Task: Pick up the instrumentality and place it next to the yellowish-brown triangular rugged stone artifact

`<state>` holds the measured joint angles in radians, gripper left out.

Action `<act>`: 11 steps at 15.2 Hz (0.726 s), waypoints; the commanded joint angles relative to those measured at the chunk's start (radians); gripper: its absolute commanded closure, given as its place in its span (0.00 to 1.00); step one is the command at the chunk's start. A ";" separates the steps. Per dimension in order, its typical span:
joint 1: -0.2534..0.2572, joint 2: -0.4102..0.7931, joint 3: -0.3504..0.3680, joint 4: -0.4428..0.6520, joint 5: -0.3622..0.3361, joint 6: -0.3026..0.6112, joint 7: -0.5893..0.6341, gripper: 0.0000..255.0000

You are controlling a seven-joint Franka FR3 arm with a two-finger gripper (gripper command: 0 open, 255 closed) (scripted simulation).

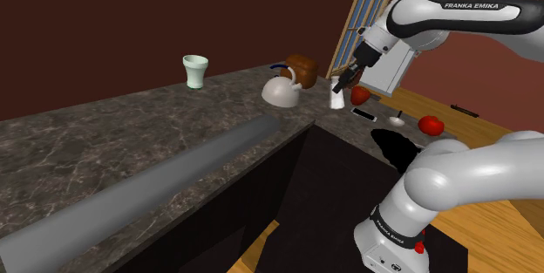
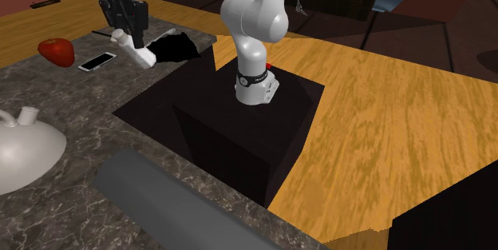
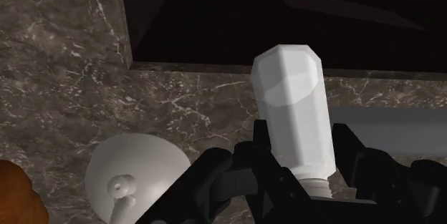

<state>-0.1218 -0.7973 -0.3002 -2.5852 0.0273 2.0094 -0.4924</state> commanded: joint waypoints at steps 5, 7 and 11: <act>-0.044 0.050 -0.144 0.075 -0.059 -0.039 -0.151 1.00; -0.051 0.077 -0.194 0.109 -0.073 -0.049 -0.201 1.00; -0.053 0.143 -0.296 0.189 -0.091 -0.069 -0.304 1.00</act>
<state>-0.1756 -0.6731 -0.5688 -2.4158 -0.0600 1.9430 -0.7680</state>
